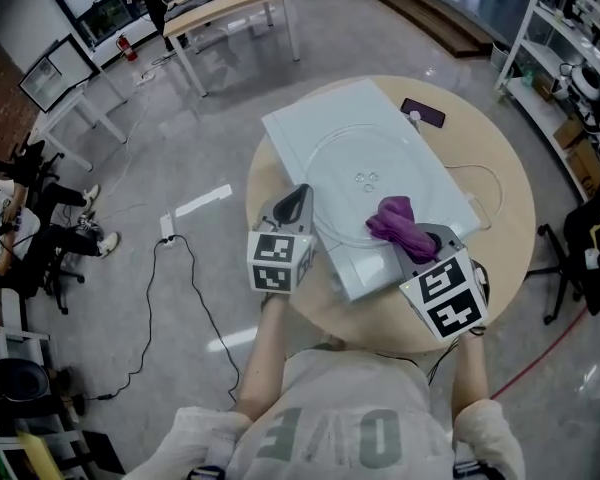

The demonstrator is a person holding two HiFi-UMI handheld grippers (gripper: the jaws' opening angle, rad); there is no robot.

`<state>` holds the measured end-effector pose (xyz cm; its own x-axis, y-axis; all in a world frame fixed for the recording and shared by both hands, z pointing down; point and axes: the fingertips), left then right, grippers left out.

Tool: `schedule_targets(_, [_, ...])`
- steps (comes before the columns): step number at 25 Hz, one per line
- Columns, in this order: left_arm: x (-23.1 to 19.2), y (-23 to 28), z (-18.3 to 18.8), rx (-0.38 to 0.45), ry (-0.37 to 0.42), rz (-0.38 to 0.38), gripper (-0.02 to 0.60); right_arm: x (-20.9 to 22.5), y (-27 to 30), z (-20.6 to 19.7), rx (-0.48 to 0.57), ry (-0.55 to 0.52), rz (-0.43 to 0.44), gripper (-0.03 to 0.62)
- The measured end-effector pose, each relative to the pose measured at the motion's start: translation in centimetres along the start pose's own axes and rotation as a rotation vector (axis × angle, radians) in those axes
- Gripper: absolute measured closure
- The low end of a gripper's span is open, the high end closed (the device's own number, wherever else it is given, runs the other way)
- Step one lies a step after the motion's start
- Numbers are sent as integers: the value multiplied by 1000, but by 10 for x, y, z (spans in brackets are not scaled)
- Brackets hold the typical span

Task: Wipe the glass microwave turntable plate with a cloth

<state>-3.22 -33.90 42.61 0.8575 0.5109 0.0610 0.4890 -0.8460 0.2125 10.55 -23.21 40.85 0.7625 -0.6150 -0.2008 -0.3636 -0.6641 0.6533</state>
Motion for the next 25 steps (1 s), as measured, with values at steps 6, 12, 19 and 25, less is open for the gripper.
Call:
schedule_targets(6, [3,1,0,2,-4,2,580,-2,-5,-3,9,13,4,546])
schedule_targets(12, [2,1,0,5,-8,1,580,50,3,36,91,14,-88,546])
schedule_targets(19, [8,7,-6,-5,4,-8,580,132,73,60,49,82,-130,546])
schedule_targets(25, [4,6,-7,-2,7,-13,581,138,99,53,2,94,-137,546])
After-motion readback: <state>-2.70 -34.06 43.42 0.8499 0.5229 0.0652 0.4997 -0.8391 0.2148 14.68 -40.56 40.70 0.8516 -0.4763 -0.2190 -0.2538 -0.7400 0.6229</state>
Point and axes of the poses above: the fingertips, and each gripper's own axes: y forward along the fingers, x to its right, z out of its top, and after that the axes turned 2 degrees about y, right-handed
